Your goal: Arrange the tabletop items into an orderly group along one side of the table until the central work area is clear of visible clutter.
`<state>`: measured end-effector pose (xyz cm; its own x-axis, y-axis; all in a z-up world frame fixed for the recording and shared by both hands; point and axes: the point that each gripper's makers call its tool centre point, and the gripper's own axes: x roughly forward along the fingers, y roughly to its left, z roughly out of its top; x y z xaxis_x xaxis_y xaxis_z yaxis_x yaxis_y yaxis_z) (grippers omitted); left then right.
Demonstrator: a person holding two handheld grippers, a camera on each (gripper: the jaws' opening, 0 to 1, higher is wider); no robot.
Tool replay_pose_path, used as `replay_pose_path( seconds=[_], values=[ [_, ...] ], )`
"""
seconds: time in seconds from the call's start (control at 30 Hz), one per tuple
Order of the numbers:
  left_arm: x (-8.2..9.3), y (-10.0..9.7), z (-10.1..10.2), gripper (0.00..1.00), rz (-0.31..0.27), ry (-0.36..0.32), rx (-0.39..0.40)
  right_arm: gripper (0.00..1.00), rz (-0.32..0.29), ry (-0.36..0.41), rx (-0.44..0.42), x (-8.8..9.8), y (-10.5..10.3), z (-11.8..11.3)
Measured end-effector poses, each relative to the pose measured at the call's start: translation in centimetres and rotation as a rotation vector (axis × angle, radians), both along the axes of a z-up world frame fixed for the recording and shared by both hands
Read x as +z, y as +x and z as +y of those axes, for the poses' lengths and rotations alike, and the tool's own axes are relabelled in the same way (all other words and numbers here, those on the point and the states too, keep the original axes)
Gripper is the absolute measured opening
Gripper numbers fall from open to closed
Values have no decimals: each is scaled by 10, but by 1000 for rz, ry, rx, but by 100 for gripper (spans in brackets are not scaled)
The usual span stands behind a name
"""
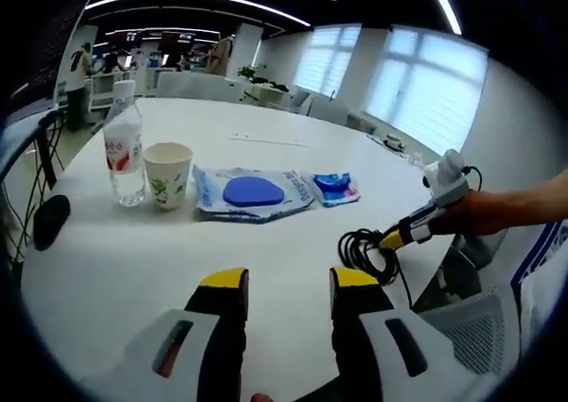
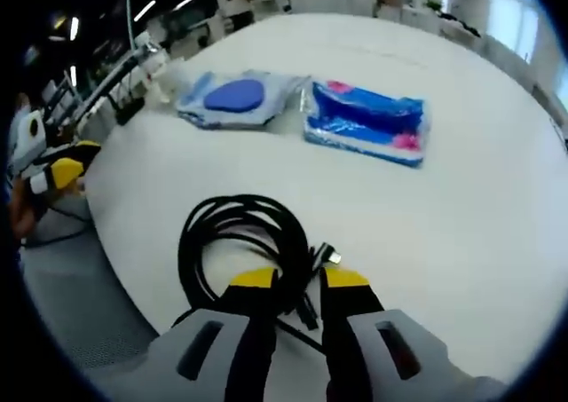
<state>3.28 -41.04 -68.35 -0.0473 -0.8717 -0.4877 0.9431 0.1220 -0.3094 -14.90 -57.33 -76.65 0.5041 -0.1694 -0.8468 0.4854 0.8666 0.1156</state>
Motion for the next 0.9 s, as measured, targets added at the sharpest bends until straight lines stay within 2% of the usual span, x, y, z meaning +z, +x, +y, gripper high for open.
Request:
replay_pose_path(
  seconds=[0.1, 0.2, 0.33, 0.5, 0.6, 0.7, 0.9],
  values=[
    [-2, 0, 0, 35, 6, 2, 4, 10, -16, -4, 10, 3, 4, -1],
    [-2, -1, 0, 35, 7, -1, 4, 9, 3, -20, 42, 4, 7, -2],
    [-2, -1, 0, 35, 11, 1, 4, 9, 8, -63, 143, 9, 19, -2],
    [-1, 3, 4, 35, 7, -2, 13, 9, 48, -138, 315, 14, 39, -3],
    [-3, 5, 7, 35, 8, 4, 17, 9, 57, -171, 377, 18, 52, -5],
    [-3, 6, 10, 35, 8, 5, 20, 9, 98, -227, 470, 18, 64, -9],
    [-2, 8, 12, 35, 15, 1, 30, 9, 107, -259, 526, 19, 81, -11]
  ],
)
